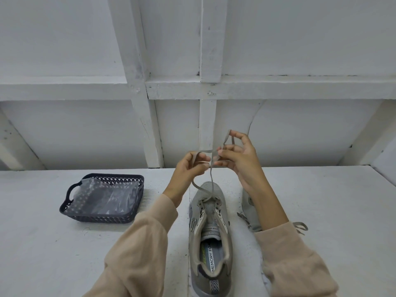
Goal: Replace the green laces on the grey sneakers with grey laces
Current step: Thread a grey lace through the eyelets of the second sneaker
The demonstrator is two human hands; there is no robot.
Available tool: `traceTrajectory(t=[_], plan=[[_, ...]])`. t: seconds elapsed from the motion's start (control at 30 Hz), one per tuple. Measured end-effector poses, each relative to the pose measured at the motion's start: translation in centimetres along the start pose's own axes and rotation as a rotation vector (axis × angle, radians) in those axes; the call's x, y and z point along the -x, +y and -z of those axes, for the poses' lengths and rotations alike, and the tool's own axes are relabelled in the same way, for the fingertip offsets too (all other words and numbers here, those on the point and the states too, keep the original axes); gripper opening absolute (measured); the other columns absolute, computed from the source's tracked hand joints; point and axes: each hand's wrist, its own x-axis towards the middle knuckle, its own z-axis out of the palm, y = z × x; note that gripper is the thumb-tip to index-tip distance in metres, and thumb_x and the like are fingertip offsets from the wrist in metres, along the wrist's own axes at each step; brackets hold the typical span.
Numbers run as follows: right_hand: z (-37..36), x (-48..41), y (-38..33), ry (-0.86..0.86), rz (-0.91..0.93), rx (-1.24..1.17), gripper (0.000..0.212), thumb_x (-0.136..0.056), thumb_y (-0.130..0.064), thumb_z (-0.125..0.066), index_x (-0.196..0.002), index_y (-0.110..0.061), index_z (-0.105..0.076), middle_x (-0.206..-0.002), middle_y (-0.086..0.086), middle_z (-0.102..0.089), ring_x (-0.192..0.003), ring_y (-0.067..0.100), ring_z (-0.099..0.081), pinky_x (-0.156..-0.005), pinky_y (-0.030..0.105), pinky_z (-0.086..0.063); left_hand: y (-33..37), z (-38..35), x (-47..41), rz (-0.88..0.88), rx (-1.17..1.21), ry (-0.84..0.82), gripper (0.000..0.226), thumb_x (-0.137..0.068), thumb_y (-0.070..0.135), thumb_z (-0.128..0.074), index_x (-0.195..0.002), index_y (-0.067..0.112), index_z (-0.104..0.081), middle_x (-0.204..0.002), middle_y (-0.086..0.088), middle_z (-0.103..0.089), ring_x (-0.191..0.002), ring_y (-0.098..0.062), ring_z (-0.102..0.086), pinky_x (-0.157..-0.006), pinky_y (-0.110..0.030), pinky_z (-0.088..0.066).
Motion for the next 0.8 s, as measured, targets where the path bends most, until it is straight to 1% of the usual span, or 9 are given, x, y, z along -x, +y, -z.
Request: traceTrajectory(t=[0.1, 0.17, 0.23, 0.3, 0.37, 0.47, 0.57, 0.67, 0.8], plan=[[-0.3, 0.3, 0.5, -0.078, -0.011, 0.003, 0.035, -0.085, 0.016, -0.058, -0.114, -0.003, -0.058, -0.087, 0.016, -0.060, -0.065, 0.023, -0.067, -0.060, 0.027, -0.058, -0.3, -0.7, 0.6, -0.022, 0.002, -0.017, 0.020, -0.086, 0.003, -0.067, -0.104, 0.010, -0.060, -0.098, -0.006, -0.067, -0.085, -0.011, -0.064, -0.077, -0.019, -0.050], [0.0, 0.4, 0.9, -0.066, -0.008, 0.009, 0.028, -0.086, 0.014, -0.059, -0.109, -0.001, -0.061, -0.090, 0.017, -0.061, -0.072, 0.025, -0.069, -0.061, 0.026, -0.058, -0.3, -0.9, 0.8, -0.020, 0.035, -0.014, 0.021, -0.088, 0.006, -0.067, -0.108, 0.006, -0.063, -0.096, -0.008, -0.070, -0.078, -0.013, -0.064, -0.077, -0.022, -0.053], [0.5, 0.4, 1.2, -0.028, -0.010, -0.004, 0.027, -0.086, 0.013, -0.059, -0.110, 0.001, -0.059, -0.086, 0.014, -0.061, -0.071, 0.025, -0.070, -0.060, 0.025, -0.057, -0.5, -0.8, 1.0, 0.001, 0.038, -0.022, 0.020, -0.090, 0.011, -0.065, -0.110, 0.008, -0.065, -0.089, -0.003, -0.071, -0.072, -0.012, -0.062, -0.077, -0.023, -0.053], [0.8, 0.4, 1.3, -0.006, -0.022, -0.015, 0.032, -0.085, 0.015, -0.059, -0.114, 0.001, -0.055, -0.079, 0.010, -0.062, -0.065, 0.020, -0.069, -0.057, 0.024, -0.057, -0.8, -0.9, 1.2, 0.007, 0.002, -0.023, 0.019, -0.090, 0.015, -0.066, -0.109, 0.012, -0.066, -0.084, 0.006, -0.071, -0.069, -0.009, -0.061, -0.076, -0.023, -0.052], [1.0, 0.4, 1.5, -0.002, -0.032, -0.002, 0.042, -0.084, 0.014, -0.062, -0.120, -0.003, -0.049, -0.077, 0.008, -0.064, -0.065, 0.018, -0.069, -0.057, 0.025, -0.056, -1.1, -1.3, 1.3, -0.004, -0.031, -0.016, 0.022, -0.087, 0.015, -0.069, -0.109, 0.014, -0.065, -0.089, 0.006, -0.072, -0.067, -0.010, -0.061, -0.069, -0.022, -0.051], [1.2, 0.3, 1.9, 0.010, -0.061, 0.053, 0.054, -0.081, 0.011, -0.066, -0.126, -0.008, -0.044, -0.074, 0.003, -0.068, -0.070, 0.017, -0.068, -0.058, 0.027, -0.054, -1.6, -1.9, 1.5, -0.004, -0.081, 0.022, 0.030, -0.085, 0.015, -0.073, -0.113, 0.013, -0.064, -0.097, -0.006, -0.073, -0.061, -0.013, -0.058, -0.058, -0.021, -0.046], [1.5, 0.2, 2.4, 0.014, -0.096, 0.130, 0.060, -0.079, 0.003, -0.072, -0.129, -0.012, -0.042, -0.072, -0.003, -0.072, -0.072, 0.015, -0.064, -0.059, 0.027, -0.042, -1.9, -2.4, 1.6, 0.015, -0.071, 0.074, 0.026, -0.086, 0.016, -0.072, -0.110, 0.010, -0.065, -0.087, -0.013, -0.071, -0.054, -0.011, -0.054, -0.053, -0.019, -0.042], [1.9, 0.1, 2.7, 0.034, -0.130, 0.133, 0.065, -0.077, 0.001, -0.074, -0.130, -0.015, -0.041, -0.074, -0.003, -0.072, -0.071, 0.016, -0.056, -0.059, 0.026, -0.035, -2.1, -2.4, 1.5, 0.010, -0.095, 0.092, 0.007, -0.088, 0.017, -0.069, -0.090, 0.010, -0.069, -0.075, -0.004, -0.067, -0.051, -0.006, -0.051, -0.051, -0.014, -0.039], [2.3, 0.0, 2.7, 0.055, -0.166, 0.093, 0.069, -0.075, 0.002, -0.075, -0.132, -0.017, -0.040, -0.075, -0.003, -0.072, -0.072, 0.017, -0.055, -0.056, 0.025, -0.035, -2.3, -2.2, 1.6, 0.007, -0.140, 0.078, 0.011, -0.089, 0.020, -0.069, -0.085, 0.010, -0.068, -0.069, 0.009, -0.064, -0.050, -0.007, -0.048, -0.051, -0.011, -0.037]])
